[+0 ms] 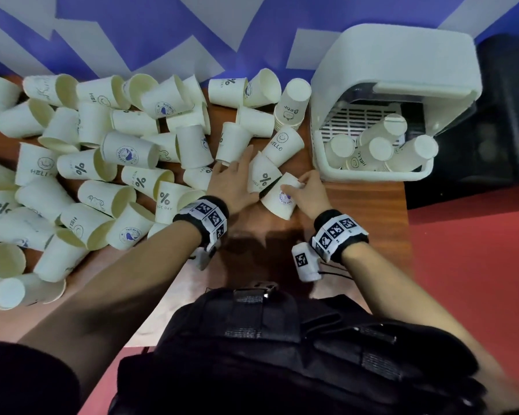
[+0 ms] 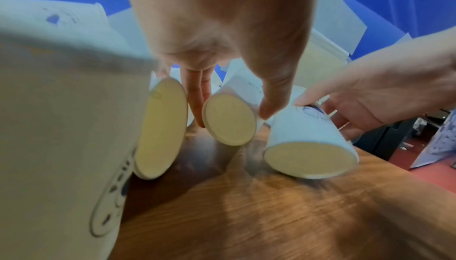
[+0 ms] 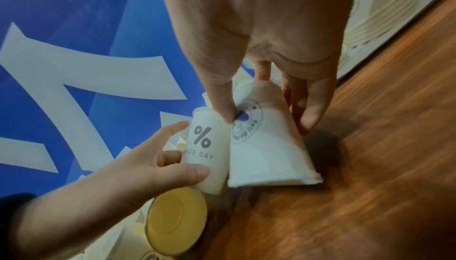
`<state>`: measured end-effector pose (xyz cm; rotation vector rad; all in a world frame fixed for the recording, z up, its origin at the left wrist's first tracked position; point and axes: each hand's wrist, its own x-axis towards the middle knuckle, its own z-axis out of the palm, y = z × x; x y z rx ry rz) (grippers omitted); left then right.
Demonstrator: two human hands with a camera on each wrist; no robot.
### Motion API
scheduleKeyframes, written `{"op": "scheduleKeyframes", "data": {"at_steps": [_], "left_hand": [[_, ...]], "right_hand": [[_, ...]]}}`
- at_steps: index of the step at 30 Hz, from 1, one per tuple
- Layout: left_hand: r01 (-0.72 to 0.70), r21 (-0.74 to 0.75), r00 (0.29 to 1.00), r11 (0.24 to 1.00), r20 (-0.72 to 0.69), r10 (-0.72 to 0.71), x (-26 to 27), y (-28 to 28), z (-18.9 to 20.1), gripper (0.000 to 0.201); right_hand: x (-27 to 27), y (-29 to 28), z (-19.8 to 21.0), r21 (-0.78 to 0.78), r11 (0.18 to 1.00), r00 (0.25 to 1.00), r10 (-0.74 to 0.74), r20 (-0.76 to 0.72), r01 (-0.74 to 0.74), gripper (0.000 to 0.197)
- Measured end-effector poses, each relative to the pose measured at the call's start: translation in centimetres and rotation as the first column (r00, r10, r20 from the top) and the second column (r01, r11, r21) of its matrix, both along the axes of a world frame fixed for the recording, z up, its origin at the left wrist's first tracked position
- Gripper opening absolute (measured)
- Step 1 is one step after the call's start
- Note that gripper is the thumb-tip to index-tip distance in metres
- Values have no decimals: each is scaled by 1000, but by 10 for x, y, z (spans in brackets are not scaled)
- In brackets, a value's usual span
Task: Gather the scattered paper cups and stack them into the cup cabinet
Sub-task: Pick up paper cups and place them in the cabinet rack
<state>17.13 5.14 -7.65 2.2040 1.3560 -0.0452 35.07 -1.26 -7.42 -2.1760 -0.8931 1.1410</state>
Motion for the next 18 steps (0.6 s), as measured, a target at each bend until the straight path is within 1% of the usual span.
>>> {"op": "scheduleKeyframes", "data": {"at_steps": [3,4,7,8,10,13,15,16,18], "left_hand": [[-33,23,998,999,56,32,-4,-3,10,97],[-46,30,996,998,79,44,-6,-5,14,95],[-85,26,983,996,166,80,-10,-11,26,88],[-101,17,977,995,189,96,-12,-13,29,88],[-133,14,969,991,213,127,-16,-18,33,86],[-144,16,962,989,237,136,-17,-26,39,80],[-139,31,962,990,242,127,-14,-32,41,76],[-142,46,963,989,238,127,-12,-35,43,75],[-160,65,961,985,238,140,-5,-39,49,72]], "right_hand": [[0,-10,8,37,999,1000,-28,-3,28,39],[0,-14,11,50,998,1000,-27,-7,27,43],[4,-27,24,82,996,999,-35,7,35,62],[6,-31,26,91,995,999,-49,19,47,65],[11,-41,34,117,990,997,-75,17,72,62],[20,-56,46,148,982,993,-116,-11,116,46],[28,-65,49,150,983,994,-107,-6,106,40],[31,-69,50,137,987,996,-84,21,80,38],[40,-76,51,108,993,996,-50,78,41,49]]}}
